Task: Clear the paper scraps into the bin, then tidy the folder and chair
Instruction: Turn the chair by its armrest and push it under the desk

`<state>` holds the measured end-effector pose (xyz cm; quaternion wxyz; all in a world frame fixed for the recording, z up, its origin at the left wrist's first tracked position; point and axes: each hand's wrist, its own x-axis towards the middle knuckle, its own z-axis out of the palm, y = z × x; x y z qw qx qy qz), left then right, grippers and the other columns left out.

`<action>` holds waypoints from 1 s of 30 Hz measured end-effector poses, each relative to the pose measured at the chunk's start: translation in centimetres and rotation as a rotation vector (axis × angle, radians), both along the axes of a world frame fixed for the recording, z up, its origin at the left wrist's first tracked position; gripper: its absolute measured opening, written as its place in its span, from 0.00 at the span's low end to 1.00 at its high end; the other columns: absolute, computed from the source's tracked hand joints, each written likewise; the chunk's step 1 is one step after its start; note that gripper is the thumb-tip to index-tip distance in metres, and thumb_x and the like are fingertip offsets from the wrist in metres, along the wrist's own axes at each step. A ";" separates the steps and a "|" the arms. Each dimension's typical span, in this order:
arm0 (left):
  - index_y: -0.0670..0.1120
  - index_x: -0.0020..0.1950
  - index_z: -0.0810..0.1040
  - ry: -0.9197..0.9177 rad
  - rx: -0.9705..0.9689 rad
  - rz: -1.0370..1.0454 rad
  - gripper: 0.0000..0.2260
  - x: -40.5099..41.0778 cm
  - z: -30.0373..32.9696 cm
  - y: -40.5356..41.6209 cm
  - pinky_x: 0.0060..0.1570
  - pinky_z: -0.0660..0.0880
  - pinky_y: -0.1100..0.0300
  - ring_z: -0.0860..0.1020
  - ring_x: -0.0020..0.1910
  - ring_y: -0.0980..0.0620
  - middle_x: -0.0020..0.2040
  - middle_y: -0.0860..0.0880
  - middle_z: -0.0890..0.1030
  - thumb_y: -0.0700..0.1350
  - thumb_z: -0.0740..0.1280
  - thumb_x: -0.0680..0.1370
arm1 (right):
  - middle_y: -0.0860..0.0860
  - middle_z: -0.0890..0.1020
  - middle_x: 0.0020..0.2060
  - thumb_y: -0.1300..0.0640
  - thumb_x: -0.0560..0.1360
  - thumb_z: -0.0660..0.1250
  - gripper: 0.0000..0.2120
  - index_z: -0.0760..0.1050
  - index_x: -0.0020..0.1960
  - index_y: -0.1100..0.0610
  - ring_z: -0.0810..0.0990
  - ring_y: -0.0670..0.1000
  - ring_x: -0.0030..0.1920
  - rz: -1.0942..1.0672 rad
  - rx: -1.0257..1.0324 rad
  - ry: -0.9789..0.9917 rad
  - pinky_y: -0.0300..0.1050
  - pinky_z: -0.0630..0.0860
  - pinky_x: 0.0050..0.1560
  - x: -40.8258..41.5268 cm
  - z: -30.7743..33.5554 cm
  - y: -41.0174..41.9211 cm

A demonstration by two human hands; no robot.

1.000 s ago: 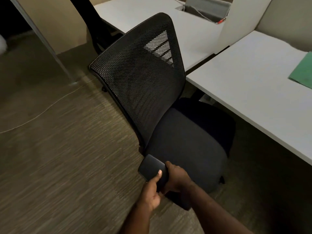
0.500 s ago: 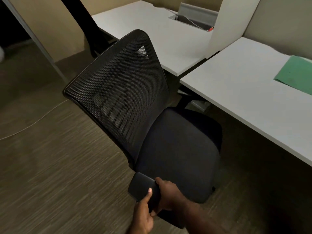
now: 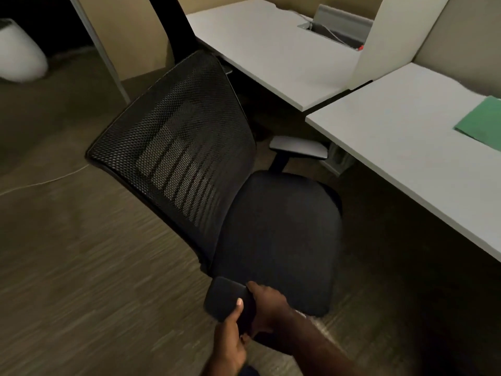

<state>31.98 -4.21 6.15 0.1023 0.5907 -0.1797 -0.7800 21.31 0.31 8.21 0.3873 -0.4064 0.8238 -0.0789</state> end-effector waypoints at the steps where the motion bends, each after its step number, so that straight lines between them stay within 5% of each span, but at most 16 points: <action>1: 0.41 0.55 0.81 0.007 -0.008 0.020 0.12 0.5 0.0 0.6 0.41 0.76 0.53 0.81 0.49 0.42 0.50 0.40 0.83 0.45 0.68 0.76 | 0.53 0.74 0.65 0.45 0.56 0.81 0.50 0.61 0.71 0.52 0.74 0.56 0.64 0.014 0.000 0.005 0.51 0.72 0.63 0.5 0.0 0.4; 8: 0.40 0.55 0.81 0.068 -0.029 0.085 0.12 2.9 0.0 2.6 0.38 0.76 0.53 0.82 0.48 0.44 0.50 0.41 0.85 0.45 0.68 0.76 | 0.51 0.66 0.72 0.45 0.59 0.80 0.56 0.51 0.77 0.49 0.67 0.54 0.71 0.107 0.017 0.029 0.52 0.65 0.69 2.4 0.5 2.1; 15: 0.41 0.61 0.79 0.049 -0.033 0.113 0.16 4.2 -0.3 3.8 0.43 0.77 0.52 0.81 0.51 0.43 0.55 0.40 0.83 0.46 0.68 0.76 | 0.52 0.67 0.70 0.44 0.61 0.78 0.55 0.47 0.77 0.42 0.68 0.58 0.68 0.138 -0.023 0.082 0.56 0.66 0.67 4.2 0.8 3.6; 19: 0.41 0.59 0.79 0.048 -0.046 0.116 0.15 4.8 -0.6 3.9 0.40 0.77 0.53 0.81 0.48 0.44 0.49 0.42 0.84 0.47 0.69 0.76 | 0.53 0.66 0.71 0.44 0.61 0.78 0.54 0.48 0.77 0.43 0.68 0.58 0.68 0.137 -0.040 0.094 0.56 0.66 0.67 4.9 0.5 3.8; 23: 0.41 0.62 0.78 0.056 -0.046 0.104 0.17 5.1 -0.8 3.6 0.40 0.77 0.53 0.80 0.54 0.41 0.55 0.39 0.82 0.47 0.68 0.76 | 0.53 0.66 0.70 0.44 0.62 0.78 0.54 0.47 0.77 0.43 0.68 0.59 0.67 0.154 -0.045 0.094 0.56 0.66 0.67 5.1 0.3 3.5; 30: 0.41 0.63 0.77 0.063 -0.080 0.070 0.17 5.6 -1.5 3.4 0.53 0.76 0.48 0.79 0.57 0.40 0.58 0.39 0.81 0.47 0.68 0.77 | 0.55 0.64 0.73 0.45 0.62 0.78 0.55 0.47 0.78 0.47 0.67 0.60 0.69 0.171 -0.040 0.117 0.55 0.66 0.68 5.5 0.5 3.1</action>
